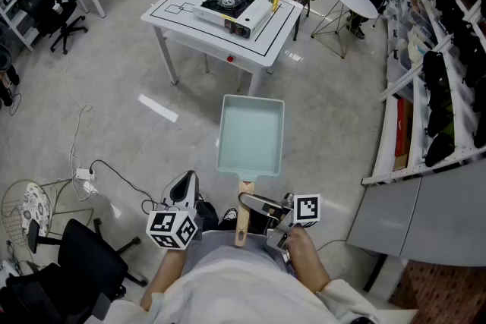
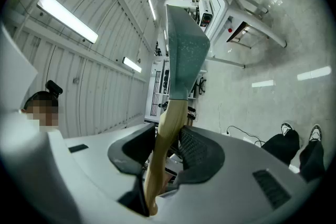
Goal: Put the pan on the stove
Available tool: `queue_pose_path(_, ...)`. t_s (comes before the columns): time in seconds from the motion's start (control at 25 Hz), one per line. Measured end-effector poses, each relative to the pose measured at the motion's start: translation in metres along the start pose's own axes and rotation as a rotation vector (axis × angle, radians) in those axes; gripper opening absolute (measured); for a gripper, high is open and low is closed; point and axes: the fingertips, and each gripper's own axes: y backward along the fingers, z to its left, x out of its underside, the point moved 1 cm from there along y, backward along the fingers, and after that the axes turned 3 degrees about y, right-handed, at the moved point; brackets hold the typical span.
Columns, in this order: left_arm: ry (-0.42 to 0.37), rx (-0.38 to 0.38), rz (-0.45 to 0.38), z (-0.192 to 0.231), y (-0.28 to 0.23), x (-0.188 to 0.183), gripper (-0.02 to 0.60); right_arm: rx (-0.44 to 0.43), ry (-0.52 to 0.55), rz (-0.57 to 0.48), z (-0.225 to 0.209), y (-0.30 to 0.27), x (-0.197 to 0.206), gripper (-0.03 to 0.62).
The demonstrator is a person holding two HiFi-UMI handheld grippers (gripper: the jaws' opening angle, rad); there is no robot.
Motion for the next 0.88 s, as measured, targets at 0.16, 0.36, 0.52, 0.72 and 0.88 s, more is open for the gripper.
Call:
queue_pose_path(0.16, -0.006, 0.021, -0.004, -0.012, -0.001, 0.001, 0.006, 0.027, 0.033, -0.007, 0.002, 0.011, 0.0, 0.143)
queue_pose_path(0.36, -0.027, 0.029, -0.016, -0.021, 0.001, -0.002, 0.006, 0.05, 0.071, 0.0, 0.001, 0.018, -0.001, 0.144)
queue_pose_path(0.52, -0.038, 0.037, -0.013, -0.023, -0.003, -0.002, 0.006, 0.053, 0.091, 0.003, 0.002, 0.016, -0.004, 0.149)
queue_pose_path(0.72, -0.03, 0.04, -0.017, -0.023, -0.013, -0.003, 0.006, 0.078, 0.081, 0.005, -0.005, 0.016, -0.011, 0.152)
queue_pose_path(0.88, -0.023, 0.036, -0.013, -0.014, -0.023, -0.009, 0.006, 0.089, 0.09, 0.015, -0.007, 0.007, -0.022, 0.156)
